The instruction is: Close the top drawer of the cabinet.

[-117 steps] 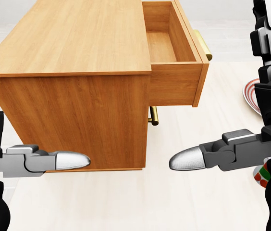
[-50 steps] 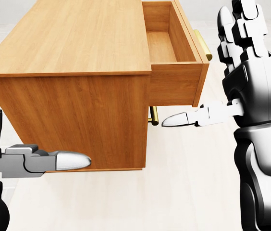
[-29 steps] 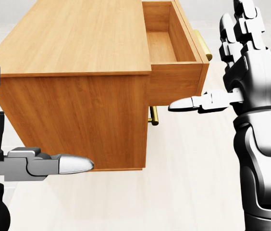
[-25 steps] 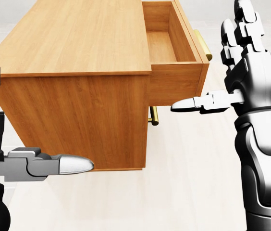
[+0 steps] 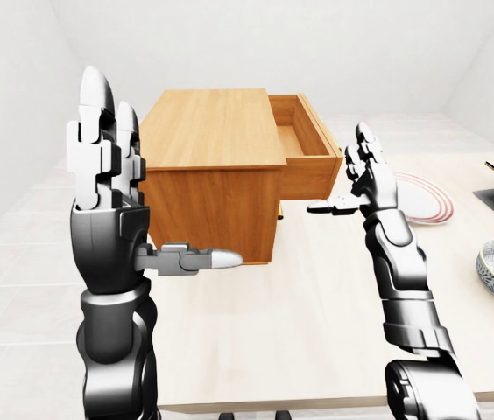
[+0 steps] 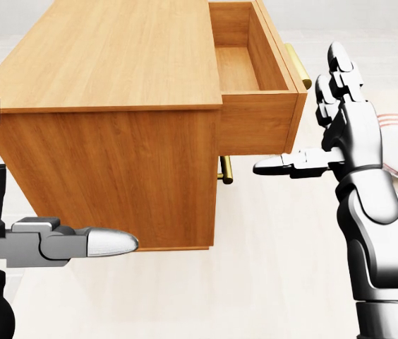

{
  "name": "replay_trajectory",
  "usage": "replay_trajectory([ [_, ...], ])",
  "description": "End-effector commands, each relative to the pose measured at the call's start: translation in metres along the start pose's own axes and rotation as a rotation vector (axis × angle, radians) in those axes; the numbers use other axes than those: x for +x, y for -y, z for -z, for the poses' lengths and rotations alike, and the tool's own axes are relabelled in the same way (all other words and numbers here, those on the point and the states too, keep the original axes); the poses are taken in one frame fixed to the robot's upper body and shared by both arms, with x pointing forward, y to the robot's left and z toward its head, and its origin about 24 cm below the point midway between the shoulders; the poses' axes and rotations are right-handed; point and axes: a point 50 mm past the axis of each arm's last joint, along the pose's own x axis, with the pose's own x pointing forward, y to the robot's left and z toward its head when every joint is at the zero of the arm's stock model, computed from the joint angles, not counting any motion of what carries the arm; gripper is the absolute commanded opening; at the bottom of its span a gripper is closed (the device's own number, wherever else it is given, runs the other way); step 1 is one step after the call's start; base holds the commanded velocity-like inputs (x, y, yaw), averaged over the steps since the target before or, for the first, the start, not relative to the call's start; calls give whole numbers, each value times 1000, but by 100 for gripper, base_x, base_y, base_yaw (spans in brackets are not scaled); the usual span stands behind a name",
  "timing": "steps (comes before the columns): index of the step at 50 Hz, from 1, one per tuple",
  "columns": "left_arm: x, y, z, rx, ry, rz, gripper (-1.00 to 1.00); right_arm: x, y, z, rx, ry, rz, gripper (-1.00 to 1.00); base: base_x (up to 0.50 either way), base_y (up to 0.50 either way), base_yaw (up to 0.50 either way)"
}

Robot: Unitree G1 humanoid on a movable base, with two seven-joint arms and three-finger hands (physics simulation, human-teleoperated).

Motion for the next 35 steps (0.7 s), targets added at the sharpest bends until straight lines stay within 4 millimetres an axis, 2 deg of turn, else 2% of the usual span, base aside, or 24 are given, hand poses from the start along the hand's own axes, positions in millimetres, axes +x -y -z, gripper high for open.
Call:
replay_trajectory([
  [1, -1, 0, 0, -1, -3, 0, 100, 1, -3, 20, 9, -88, -17, 100, 0, 0, 0],
  [13, -2, -1, 2, -3, -14, -1, 100, 7, -10, 34, 5, -156, -45, 100, 0, 0, 0],
  [19, -2, 0, 1, -3, -9, -1, 100, 9, -9, 33, -4, -156, -44, 100, 1, 0, 1],
  [35, -3, -1, 2, -4, -19, -1, 100, 15, -25, 7, -39, -49, -108, 100, 1, 0, 1],
])
